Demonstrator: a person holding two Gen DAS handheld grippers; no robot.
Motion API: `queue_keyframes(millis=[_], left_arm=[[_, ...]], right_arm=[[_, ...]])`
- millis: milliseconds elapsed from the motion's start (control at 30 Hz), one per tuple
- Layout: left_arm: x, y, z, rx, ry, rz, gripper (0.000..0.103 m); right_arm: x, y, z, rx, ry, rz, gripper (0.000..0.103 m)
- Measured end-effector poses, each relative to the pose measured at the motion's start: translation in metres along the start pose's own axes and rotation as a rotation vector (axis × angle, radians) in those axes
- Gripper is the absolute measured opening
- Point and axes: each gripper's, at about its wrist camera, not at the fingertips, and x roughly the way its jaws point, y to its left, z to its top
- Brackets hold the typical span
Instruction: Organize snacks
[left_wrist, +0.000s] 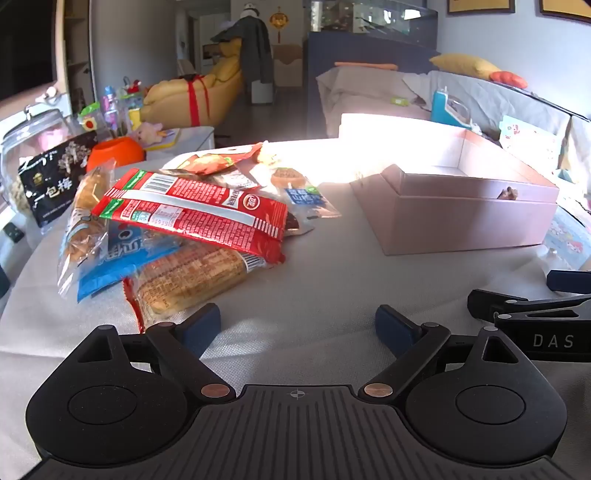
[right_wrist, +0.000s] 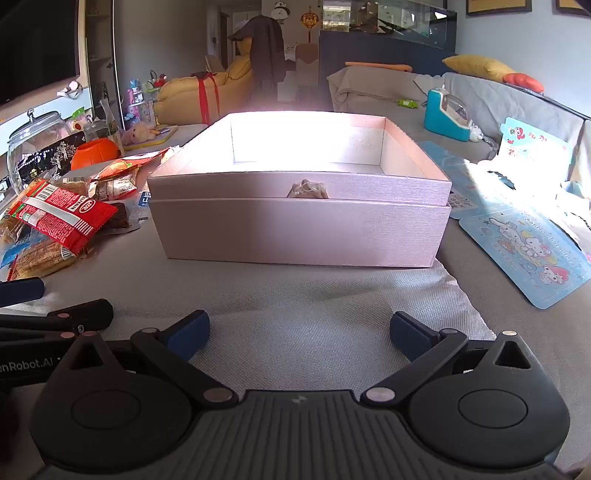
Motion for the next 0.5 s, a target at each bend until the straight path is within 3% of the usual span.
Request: queue_keyframes(millis=[500], left_arm=[[0.0001,-0.0002,0.0,0.005,0.001,0.004,0.095]], right_arm=[[-0.0001,-0.0005,-0.0002,0.0,0.001,0.0,0.103]])
